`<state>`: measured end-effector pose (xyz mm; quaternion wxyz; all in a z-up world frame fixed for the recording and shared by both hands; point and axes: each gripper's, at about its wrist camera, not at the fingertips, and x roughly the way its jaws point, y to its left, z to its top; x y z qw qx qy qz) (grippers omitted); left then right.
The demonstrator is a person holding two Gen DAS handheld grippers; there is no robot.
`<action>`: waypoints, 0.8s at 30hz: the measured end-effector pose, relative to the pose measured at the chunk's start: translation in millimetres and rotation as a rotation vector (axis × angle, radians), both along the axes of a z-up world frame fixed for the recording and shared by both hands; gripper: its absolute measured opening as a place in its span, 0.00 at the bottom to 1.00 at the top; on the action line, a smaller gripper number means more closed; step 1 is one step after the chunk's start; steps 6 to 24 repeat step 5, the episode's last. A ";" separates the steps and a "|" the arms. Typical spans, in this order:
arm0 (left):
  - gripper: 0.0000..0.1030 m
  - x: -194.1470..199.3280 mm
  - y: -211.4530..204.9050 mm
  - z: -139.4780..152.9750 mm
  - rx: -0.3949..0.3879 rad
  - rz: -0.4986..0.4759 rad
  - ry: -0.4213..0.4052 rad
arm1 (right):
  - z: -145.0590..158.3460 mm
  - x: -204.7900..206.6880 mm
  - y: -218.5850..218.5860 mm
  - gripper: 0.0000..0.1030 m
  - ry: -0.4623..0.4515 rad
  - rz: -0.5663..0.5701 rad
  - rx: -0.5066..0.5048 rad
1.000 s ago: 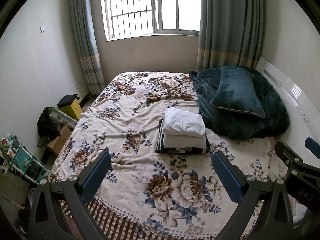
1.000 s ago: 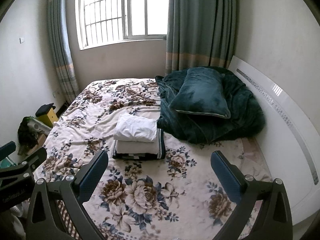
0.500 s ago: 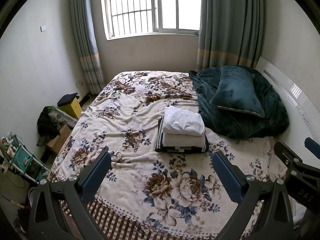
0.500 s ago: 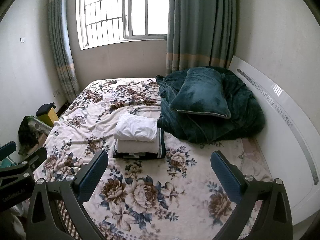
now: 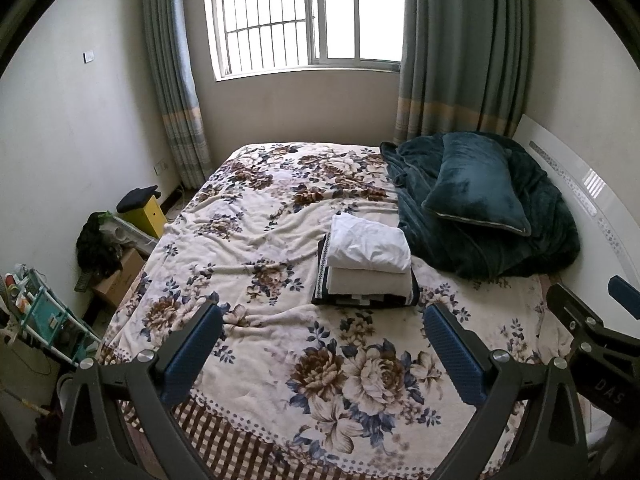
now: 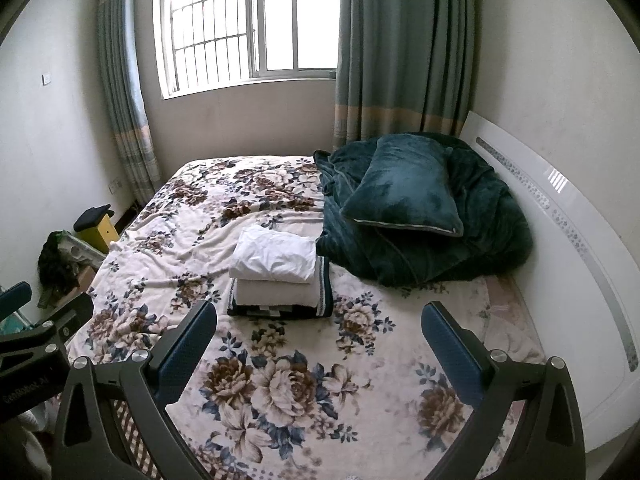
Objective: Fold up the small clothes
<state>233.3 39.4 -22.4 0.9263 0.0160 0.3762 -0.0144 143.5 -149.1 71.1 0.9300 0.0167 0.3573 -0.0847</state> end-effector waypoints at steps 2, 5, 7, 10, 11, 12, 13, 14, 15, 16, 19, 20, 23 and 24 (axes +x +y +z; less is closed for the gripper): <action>1.00 -1.7 0.1 1.0 0.006 0.007 -0.011 | 0.1 -1.0 0.8 1.00 0.001 -0.001 0.001; 1.00 -2.0 1.6 4.6 0.005 0.012 -0.014 | 0.2 -1.2 0.7 1.00 0.000 -0.003 0.002; 1.00 -2.0 1.6 4.6 0.005 0.012 -0.014 | 0.2 -1.2 0.7 1.00 0.000 -0.003 0.002; 1.00 -2.0 1.6 4.6 0.005 0.012 -0.014 | 0.2 -1.2 0.7 1.00 0.000 -0.003 0.002; 1.00 -2.0 1.6 4.6 0.005 0.012 -0.014 | 0.2 -1.2 0.7 1.00 0.000 -0.003 0.002; 1.00 -2.0 1.6 4.6 0.005 0.012 -0.014 | 0.2 -1.2 0.7 1.00 0.000 -0.003 0.002; 1.00 -2.0 1.6 4.6 0.005 0.012 -0.014 | 0.2 -1.2 0.7 1.00 0.000 -0.003 0.002; 1.00 -2.0 1.6 4.6 0.005 0.012 -0.014 | 0.2 -1.2 0.7 1.00 0.000 -0.003 0.002; 1.00 -2.0 1.6 4.6 0.005 0.012 -0.014 | 0.2 -1.2 0.7 1.00 0.000 -0.003 0.002; 1.00 -2.0 1.6 4.6 0.005 0.012 -0.014 | 0.2 -1.2 0.7 1.00 0.000 -0.003 0.002; 1.00 -2.0 1.6 4.6 0.005 0.012 -0.014 | 0.2 -1.2 0.7 1.00 0.000 -0.003 0.002; 1.00 -2.0 1.6 4.6 0.005 0.012 -0.014 | 0.2 -1.2 0.7 1.00 0.000 -0.003 0.002; 1.00 -2.0 1.6 4.6 0.005 0.012 -0.014 | 0.2 -1.2 0.7 1.00 0.000 -0.003 0.002; 1.00 -2.0 1.6 4.6 0.005 0.012 -0.014 | 0.2 -1.2 0.7 1.00 0.000 -0.003 0.002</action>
